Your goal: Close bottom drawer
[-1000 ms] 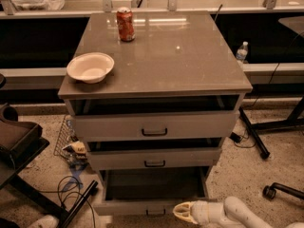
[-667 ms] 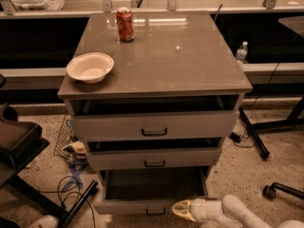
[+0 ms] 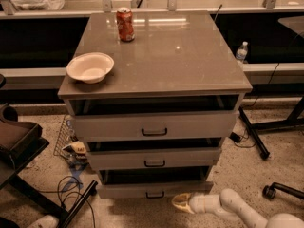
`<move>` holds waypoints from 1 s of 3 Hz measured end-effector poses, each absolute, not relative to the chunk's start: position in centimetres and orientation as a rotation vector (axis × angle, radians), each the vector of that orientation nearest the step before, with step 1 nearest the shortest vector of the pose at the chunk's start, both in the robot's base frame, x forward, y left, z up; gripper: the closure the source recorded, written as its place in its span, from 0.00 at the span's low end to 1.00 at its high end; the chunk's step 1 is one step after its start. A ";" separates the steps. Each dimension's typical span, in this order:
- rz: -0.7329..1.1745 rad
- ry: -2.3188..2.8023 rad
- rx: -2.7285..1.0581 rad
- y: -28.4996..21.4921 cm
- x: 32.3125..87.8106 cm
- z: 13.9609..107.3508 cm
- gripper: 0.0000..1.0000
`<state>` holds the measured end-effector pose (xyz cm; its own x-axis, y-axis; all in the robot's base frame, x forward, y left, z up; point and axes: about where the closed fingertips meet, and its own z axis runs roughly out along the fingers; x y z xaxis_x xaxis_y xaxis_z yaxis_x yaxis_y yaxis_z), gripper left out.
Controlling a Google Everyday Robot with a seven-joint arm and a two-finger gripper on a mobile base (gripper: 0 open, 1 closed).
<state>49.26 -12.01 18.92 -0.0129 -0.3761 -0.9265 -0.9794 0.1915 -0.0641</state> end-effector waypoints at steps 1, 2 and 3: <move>0.813 1.591 -1.373 -11.5 55.9 17.9 1.00; 0.815 1.593 -1.366 -11.3 56.3 17.9 1.00; 0.800 1.612 -1.336 -11.3 58.2 18.2 1.00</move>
Offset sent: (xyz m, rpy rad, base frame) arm 0.1979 -0.0152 -0.0229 -0.1400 0.0157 -0.0230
